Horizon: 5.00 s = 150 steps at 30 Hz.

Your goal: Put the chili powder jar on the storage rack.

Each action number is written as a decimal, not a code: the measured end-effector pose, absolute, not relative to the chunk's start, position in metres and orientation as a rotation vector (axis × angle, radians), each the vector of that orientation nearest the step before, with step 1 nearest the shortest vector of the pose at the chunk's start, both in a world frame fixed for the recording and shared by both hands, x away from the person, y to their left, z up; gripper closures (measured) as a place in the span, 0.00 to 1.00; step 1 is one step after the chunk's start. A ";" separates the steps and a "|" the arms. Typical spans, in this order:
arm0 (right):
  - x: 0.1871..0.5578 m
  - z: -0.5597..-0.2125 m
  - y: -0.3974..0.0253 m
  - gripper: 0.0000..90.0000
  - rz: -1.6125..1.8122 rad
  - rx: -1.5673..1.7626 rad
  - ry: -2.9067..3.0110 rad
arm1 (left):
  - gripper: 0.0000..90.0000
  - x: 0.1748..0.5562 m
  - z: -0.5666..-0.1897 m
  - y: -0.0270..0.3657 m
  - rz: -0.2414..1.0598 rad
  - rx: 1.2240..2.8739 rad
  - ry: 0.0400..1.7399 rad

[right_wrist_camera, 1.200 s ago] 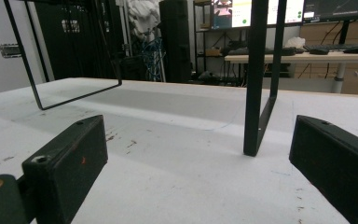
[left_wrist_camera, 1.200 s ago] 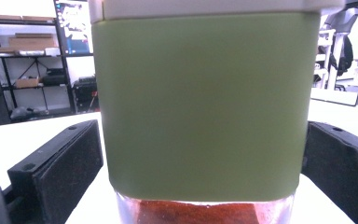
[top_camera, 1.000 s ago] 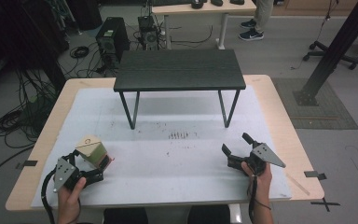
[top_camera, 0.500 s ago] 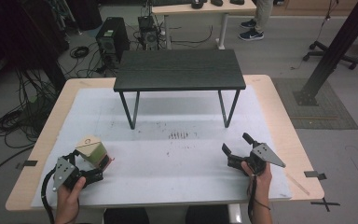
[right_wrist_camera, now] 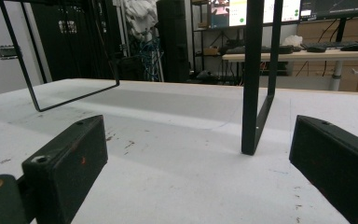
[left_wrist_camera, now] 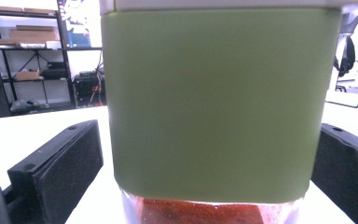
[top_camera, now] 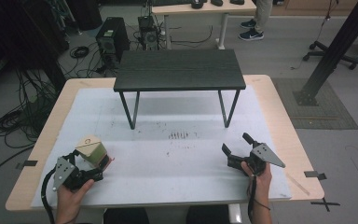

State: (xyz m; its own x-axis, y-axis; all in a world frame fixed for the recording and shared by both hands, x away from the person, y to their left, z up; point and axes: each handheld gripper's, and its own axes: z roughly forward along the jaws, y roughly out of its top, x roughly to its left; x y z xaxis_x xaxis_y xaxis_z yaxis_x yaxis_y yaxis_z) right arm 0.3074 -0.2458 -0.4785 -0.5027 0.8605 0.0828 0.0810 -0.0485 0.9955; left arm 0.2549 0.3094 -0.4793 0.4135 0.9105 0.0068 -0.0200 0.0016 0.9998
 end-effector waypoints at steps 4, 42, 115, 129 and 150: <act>0.307 -0.478 -0.245 0.05 1.608 1.006 1.614 | 0.00 0.255 -0.479 0.309 0.901 1.369 0.875; 0.307 -0.479 -0.245 0.05 1.610 1.000 1.611 | 0.05 0.256 -0.479 0.310 0.892 1.377 0.881; 0.307 -0.478 -0.245 0.05 1.603 1.002 1.619 | 0.32 0.254 -0.479 0.309 0.886 1.387 0.888; 0.307 -0.478 -0.245 0.05 1.599 1.003 1.617 | 0.32 0.254 -0.479 0.309 0.886 1.386 0.885; 0.307 -0.478 -0.245 0.05 1.599 1.002 1.616 | 0.32 0.254 -0.479 0.309 0.884 1.385 0.887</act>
State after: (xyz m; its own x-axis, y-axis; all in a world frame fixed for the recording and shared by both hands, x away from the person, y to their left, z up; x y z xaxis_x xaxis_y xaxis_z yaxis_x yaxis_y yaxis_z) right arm 0.3070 -0.2446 -0.4785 -0.5006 0.8630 0.0675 0.0768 -0.0334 0.9965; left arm 0.2538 0.3094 -0.4788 0.4187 0.9081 -0.0006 0.0026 -0.0005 1.0000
